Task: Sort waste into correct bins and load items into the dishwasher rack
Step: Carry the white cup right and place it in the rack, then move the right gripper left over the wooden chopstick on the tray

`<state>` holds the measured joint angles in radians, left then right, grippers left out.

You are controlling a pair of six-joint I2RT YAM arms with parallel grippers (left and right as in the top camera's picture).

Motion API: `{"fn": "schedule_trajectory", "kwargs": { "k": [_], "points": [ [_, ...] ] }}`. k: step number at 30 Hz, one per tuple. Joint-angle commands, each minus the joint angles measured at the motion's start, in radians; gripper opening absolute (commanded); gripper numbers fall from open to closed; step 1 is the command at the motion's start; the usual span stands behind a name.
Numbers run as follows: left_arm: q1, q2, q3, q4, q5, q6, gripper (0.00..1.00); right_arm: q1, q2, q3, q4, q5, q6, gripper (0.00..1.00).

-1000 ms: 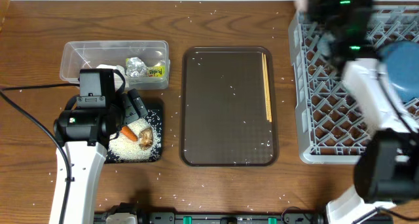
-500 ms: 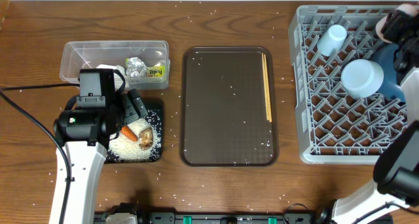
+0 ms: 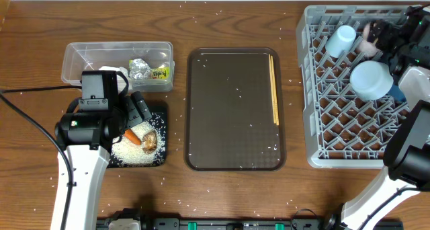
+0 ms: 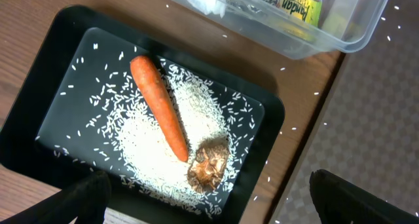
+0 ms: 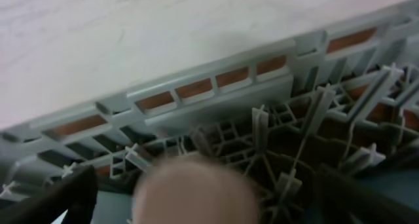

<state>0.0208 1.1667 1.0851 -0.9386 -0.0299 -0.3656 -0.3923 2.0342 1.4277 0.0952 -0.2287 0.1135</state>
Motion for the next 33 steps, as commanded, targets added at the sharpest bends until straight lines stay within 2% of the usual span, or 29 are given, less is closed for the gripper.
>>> {"fn": "schedule_trajectory", "kwargs": {
  "k": [1,7,11,15,19,20,21,22,25,26,27,28,33],
  "points": [
    [0.002,0.002,-0.001,-0.003,-0.008,0.006,0.98,0.02,-0.018,0.011,-0.005,-0.018,-0.006,0.99],
    [0.002,0.002,-0.001,-0.003,-0.008,0.005,0.98,0.023,-0.132,0.011,-0.021,-0.099,0.034,0.99],
    [0.002,0.002,-0.001,-0.003,-0.008,0.006,0.98,0.043,-0.256,0.011,-0.032,-0.225,0.073,0.99],
    [0.002,0.002,-0.001,-0.003,-0.008,0.006,0.98,0.119,-0.392,0.011,-0.131,-0.299,0.072,0.69],
    [0.002,0.002,-0.001,-0.003,-0.008,0.006,0.98,0.257,-0.476,0.011,-0.323,-0.232,0.072,0.26],
    [0.002,0.002,-0.001,-0.003,-0.008,0.006,0.98,0.294,-0.484,0.011,-0.372,-0.201,0.072,0.23],
    [0.002,0.002,-0.001,-0.003,-0.008,0.005,0.98,0.34,-0.486,0.011,-0.433,-0.167,0.072,0.24],
    [0.002,0.002,-0.001,-0.003,-0.008,0.006,0.98,0.395,-0.485,0.011,-0.504,-0.141,0.072,0.29],
    [0.002,0.002,-0.001,-0.003,-0.008,0.005,0.98,0.51,-0.462,0.008,-0.62,-0.134,0.073,0.59],
    [0.002,0.002,-0.001,-0.003,-0.008,0.006,0.98,0.55,-0.449,0.008,-0.649,-0.135,0.073,0.74],
    [0.002,0.002,-0.001,-0.003,-0.008,0.005,0.98,0.598,-0.43,0.007,-0.68,-0.134,0.071,0.97],
    [0.002,0.002,-0.001,-0.003,-0.008,0.006,0.98,0.618,-0.42,0.006,-0.689,-0.133,0.065,0.99],
    [0.002,0.002,-0.001,-0.003,-0.008,0.006,0.98,0.73,-0.341,0.004,-0.701,-0.11,0.062,0.99]
  ]
}}
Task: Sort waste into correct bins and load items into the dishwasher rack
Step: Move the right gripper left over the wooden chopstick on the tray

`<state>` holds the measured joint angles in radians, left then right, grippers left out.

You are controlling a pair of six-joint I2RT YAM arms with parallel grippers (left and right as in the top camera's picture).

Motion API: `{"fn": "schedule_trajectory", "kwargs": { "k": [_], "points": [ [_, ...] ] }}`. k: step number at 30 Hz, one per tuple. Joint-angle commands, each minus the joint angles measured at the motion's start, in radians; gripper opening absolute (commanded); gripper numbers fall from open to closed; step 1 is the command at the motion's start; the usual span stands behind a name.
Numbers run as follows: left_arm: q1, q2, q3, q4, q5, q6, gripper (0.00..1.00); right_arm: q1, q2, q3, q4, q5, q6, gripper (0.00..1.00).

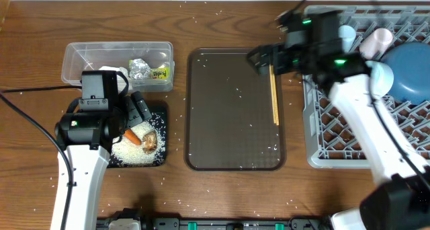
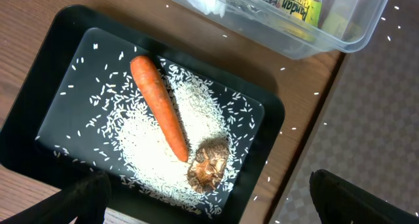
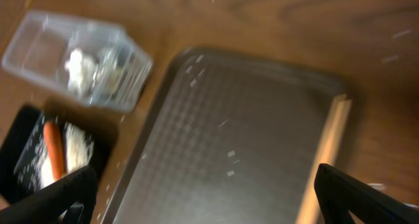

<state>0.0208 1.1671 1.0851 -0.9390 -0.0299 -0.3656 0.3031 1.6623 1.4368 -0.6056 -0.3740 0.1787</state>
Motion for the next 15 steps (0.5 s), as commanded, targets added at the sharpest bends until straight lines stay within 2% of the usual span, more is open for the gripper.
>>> {"fn": "schedule_trajectory", "kwargs": {
  "k": [1,9,15],
  "points": [
    [0.002,0.002,-0.001,-0.003,-0.008,0.005,0.98,0.051,0.051,-0.005,0.002,0.072,0.023,0.99],
    [0.002,0.002,-0.001,-0.003,-0.008,0.006,0.98,0.065,0.177,-0.005,-0.016,0.241,0.275,0.99],
    [0.002,0.002,-0.001,-0.003,-0.008,0.005,0.98,0.073,0.288,-0.005,-0.034,0.281,0.286,0.99]
  ]
}}
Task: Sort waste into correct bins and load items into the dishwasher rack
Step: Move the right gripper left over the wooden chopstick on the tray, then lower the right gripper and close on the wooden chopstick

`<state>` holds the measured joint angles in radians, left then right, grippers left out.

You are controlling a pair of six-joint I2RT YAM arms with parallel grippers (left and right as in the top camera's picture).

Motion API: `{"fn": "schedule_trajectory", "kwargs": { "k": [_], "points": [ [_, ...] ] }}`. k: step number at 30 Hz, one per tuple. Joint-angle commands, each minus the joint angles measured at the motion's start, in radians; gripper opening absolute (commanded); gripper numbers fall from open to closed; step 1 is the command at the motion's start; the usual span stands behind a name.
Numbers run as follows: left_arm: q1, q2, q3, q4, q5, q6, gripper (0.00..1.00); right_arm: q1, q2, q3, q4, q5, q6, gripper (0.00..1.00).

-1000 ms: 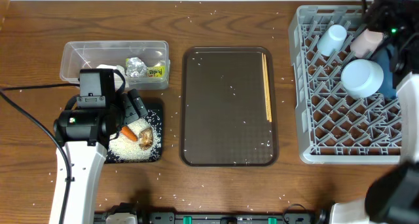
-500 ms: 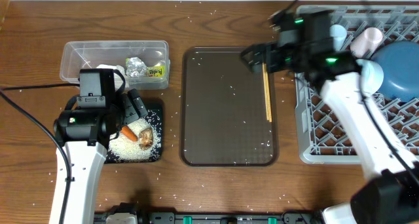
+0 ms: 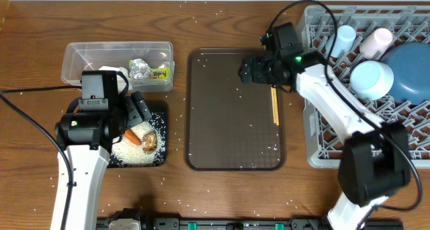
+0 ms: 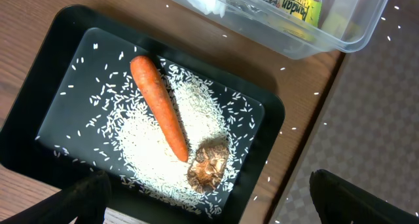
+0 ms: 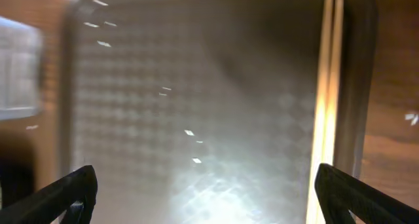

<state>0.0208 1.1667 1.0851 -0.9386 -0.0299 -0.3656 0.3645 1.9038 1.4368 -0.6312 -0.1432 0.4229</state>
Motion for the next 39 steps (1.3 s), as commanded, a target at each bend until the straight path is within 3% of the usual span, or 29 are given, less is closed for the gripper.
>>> {"fn": "schedule_trajectory", "kwargs": {
  "k": [1,16,39],
  "points": [
    [0.002,0.002,-0.001,-0.003,-0.008,0.006,0.98,0.017,0.067,-0.005,-0.01,0.051,0.03,0.99],
    [0.002,0.002,-0.001,-0.003,-0.008,0.006,0.98,0.098,0.126,-0.006,-0.025,0.301,0.071,0.99],
    [0.002,0.002,-0.001,-0.003,-0.008,0.005,0.98,0.101,0.148,-0.038,0.017,0.303,0.071,0.99]
  ]
}}
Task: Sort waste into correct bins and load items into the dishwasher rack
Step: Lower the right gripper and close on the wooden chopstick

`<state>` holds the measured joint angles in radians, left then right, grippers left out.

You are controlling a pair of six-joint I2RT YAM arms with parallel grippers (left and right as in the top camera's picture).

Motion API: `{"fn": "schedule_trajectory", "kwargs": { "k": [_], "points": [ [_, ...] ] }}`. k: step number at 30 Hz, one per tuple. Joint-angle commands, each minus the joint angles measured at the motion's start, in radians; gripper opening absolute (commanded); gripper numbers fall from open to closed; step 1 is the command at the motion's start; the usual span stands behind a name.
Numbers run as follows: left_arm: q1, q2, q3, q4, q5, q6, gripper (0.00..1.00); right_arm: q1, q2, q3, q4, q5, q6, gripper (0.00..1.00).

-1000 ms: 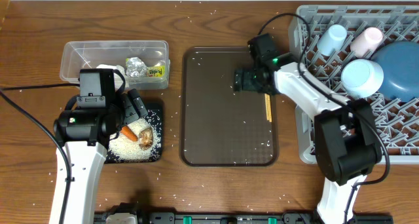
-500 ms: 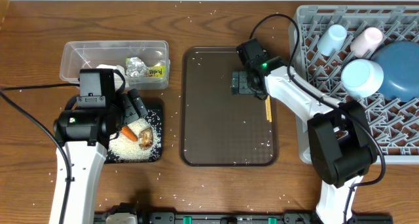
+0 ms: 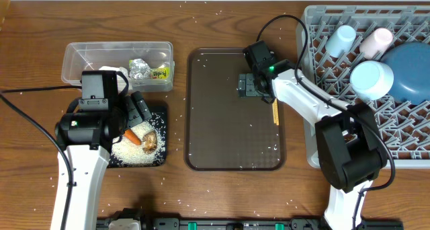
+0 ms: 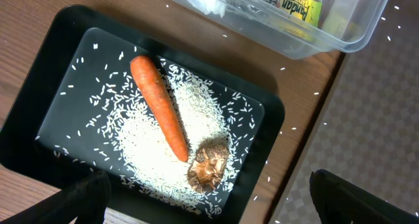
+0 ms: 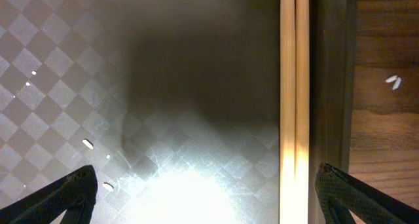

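Note:
A pair of wooden chopsticks lies along the right edge of the brown tray. My right gripper hangs open low over the tray; in the right wrist view the chopsticks run between its fingers, close to the right one. My left gripper is open above the black tray, which holds a carrot, a brown lump and spilled rice. The grey dishwasher rack at the right holds cups and a blue bowl.
A clear plastic bin at the back left holds crumpled foil and a yellow packet. Rice grains are scattered over the wooden table and the brown tray. The right arm's cable loops over the rack's left edge.
My right gripper has moved a little down and left over the brown tray and sits closer to it, with the chopsticks now large between its fingers. The left arm has not moved.
My right gripper was first over the far right of the rack, above a pale cup. It then stood over the brown tray's upper right corner, then above the chopsticks' top end, and now low beside them. The left gripper stayed open over the black tray throughout.

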<state>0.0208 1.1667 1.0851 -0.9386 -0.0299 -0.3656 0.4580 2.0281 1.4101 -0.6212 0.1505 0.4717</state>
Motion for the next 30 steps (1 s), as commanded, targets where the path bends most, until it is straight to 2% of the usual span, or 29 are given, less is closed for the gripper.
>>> {"fn": "schedule_trajectory", "kwargs": {
  "k": [1,30],
  "points": [
    [0.002,0.002,-0.001,-0.003,-0.008,0.006,0.98,0.008,0.034,-0.011,0.01,0.009,0.022,0.99],
    [0.002,0.002,-0.001,-0.003,-0.008,0.005,0.98,0.008,0.074,-0.011,0.031,-0.024,0.022,0.99]
  ]
}}
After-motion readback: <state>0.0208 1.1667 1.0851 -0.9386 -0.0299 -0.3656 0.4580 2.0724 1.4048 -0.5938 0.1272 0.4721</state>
